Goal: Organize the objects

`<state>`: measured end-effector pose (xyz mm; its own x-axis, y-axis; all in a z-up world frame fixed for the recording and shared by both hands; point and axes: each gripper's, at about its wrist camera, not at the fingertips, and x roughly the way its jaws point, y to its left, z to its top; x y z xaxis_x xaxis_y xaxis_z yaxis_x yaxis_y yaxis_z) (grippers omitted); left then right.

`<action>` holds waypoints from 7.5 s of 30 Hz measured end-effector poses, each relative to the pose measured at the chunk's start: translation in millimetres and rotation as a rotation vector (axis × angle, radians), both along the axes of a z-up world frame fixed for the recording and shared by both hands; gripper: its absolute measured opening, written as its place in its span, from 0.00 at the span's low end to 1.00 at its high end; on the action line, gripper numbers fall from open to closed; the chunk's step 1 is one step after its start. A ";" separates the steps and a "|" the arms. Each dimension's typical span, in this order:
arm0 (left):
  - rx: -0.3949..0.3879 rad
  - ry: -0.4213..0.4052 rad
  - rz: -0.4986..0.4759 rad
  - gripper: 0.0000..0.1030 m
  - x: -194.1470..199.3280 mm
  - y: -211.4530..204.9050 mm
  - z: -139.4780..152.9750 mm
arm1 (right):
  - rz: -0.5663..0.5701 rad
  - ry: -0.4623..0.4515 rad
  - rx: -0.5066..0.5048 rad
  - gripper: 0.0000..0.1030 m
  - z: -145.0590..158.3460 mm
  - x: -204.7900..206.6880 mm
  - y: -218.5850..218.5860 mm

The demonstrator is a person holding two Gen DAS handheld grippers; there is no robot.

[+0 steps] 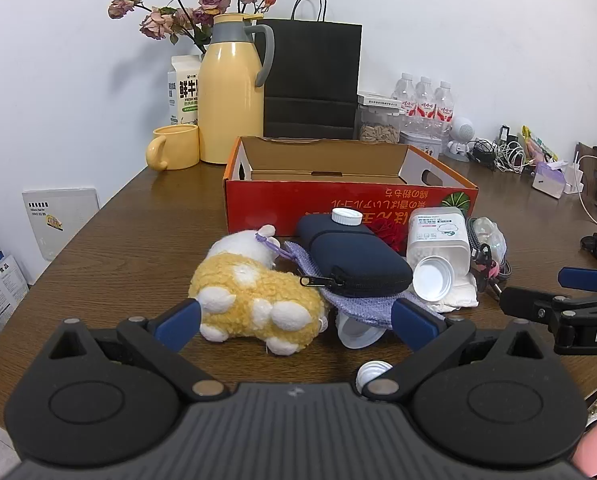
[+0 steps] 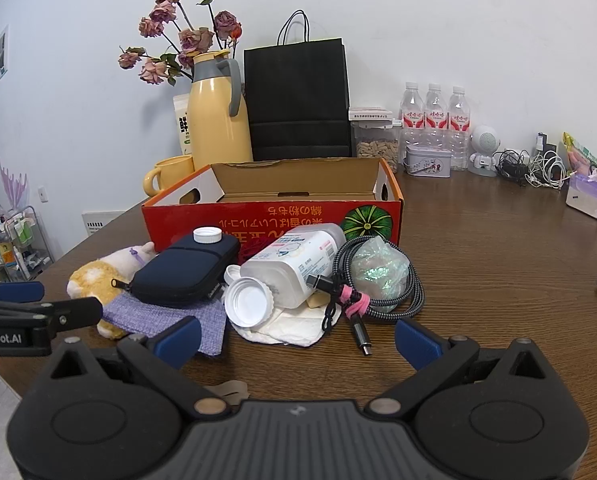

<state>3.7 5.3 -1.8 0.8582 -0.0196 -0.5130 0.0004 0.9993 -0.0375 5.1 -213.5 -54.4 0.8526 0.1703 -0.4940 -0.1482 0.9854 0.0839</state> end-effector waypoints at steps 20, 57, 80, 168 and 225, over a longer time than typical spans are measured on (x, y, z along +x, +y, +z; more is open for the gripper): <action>0.001 -0.002 -0.002 1.00 -0.1 0.2 0.2 | 0.000 0.001 0.001 1.00 0.0 0.3 -0.8; 0.001 -0.003 -0.003 1.00 -0.3 0.1 -0.5 | -0.003 0.005 -0.001 1.00 -1.0 0.8 0.7; -0.035 0.003 0.117 1.00 35.4 45.8 -2.6 | -0.036 0.030 -0.027 1.00 -15.6 27.3 -11.3; -0.112 0.066 0.085 0.47 57.3 65.0 8.0 | 0.325 0.034 -0.069 0.91 -32.7 123.0 -82.7; 0.006 0.106 0.008 0.88 306.3 -20.2 9.0 | 0.054 0.230 -0.209 0.93 -8.5 315.6 37.9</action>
